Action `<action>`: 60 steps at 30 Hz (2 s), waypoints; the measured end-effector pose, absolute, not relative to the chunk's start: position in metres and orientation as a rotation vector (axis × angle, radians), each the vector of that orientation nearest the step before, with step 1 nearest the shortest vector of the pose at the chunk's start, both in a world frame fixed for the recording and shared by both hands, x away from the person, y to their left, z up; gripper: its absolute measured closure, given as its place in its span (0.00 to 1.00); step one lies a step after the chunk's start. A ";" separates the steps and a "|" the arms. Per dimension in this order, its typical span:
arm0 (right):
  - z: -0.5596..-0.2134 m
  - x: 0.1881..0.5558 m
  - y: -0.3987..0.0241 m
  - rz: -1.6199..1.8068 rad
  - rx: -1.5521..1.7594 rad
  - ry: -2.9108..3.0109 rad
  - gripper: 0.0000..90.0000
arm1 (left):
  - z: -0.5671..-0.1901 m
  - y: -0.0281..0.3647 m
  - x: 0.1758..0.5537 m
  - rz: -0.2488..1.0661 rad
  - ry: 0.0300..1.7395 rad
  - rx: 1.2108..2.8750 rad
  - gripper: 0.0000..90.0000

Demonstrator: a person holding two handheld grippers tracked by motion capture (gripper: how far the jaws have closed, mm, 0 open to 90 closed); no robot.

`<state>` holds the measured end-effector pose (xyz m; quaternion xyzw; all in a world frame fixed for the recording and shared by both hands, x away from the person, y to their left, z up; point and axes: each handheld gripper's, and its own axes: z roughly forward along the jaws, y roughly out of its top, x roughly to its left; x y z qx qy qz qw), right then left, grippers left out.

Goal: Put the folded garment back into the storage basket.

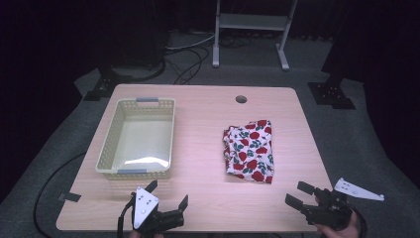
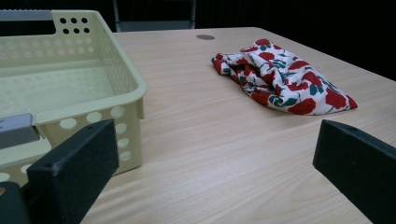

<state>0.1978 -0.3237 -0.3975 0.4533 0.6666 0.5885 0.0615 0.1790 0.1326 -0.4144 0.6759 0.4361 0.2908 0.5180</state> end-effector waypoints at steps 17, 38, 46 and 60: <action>-0.390 0.225 -0.312 1.810 1.351 2.039 0.12 | -0.414 0.133 0.178 0.701 1.037 1.622 0.00; -0.379 0.265 -0.293 1.813 1.326 2.097 0.12 | -0.414 0.132 0.179 0.709 1.034 1.629 0.00; -0.380 0.280 -0.286 1.889 1.358 2.136 0.12 | -0.414 0.133 0.179 0.712 1.036 1.623 0.00; -0.384 0.307 -0.278 1.777 1.381 2.211 0.12 | -0.414 0.134 0.178 0.704 1.035 1.614 0.00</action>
